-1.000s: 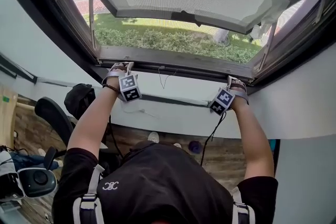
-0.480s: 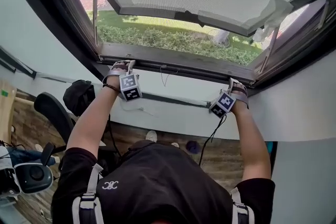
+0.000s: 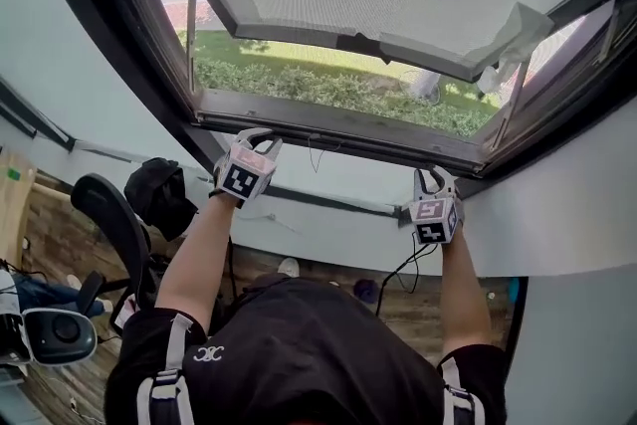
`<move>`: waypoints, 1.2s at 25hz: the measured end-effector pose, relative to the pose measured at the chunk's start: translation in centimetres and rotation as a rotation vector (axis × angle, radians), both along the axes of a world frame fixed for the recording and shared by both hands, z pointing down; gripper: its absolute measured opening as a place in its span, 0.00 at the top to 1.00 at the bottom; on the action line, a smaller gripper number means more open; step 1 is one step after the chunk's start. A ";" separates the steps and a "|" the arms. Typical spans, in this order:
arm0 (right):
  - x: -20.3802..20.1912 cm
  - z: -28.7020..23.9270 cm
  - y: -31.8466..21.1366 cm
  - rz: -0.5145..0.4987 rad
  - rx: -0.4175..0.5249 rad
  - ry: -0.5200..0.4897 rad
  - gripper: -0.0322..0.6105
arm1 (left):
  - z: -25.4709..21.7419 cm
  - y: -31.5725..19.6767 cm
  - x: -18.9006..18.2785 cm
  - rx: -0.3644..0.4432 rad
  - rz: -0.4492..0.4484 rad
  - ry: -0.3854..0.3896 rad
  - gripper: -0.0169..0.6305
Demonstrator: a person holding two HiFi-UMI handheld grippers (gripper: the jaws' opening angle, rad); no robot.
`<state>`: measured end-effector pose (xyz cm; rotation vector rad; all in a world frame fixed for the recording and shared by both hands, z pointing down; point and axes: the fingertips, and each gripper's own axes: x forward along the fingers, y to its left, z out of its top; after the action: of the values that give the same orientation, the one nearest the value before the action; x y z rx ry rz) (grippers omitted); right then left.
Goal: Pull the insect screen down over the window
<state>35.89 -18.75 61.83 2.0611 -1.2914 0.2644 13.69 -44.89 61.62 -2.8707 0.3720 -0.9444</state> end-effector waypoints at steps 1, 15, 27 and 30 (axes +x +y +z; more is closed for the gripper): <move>-0.5 -1.2 -0.2 0.035 0.120 -0.076 0.85 | -1.2 0.3 -0.1 0.002 -0.023 0.054 0.88; -12.2 -13.0 -1.1 0.005 0.707 -0.227 0.94 | -12.0 10.3 -2.4 -0.058 -0.117 0.578 0.97; -13.6 -12.8 -2.2 0.000 0.670 -0.238 0.95 | -13.1 11.3 -2.3 -0.004 -0.057 0.576 0.97; -13.8 -13.4 -2.2 0.004 0.667 -0.211 0.95 | -13.3 11.7 -2.2 0.011 -0.031 0.576 0.97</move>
<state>22.07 -20.94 48.45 2.6418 -1.6643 0.0493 11.45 -33.14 48.33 -3.0826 0.4576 -0.0920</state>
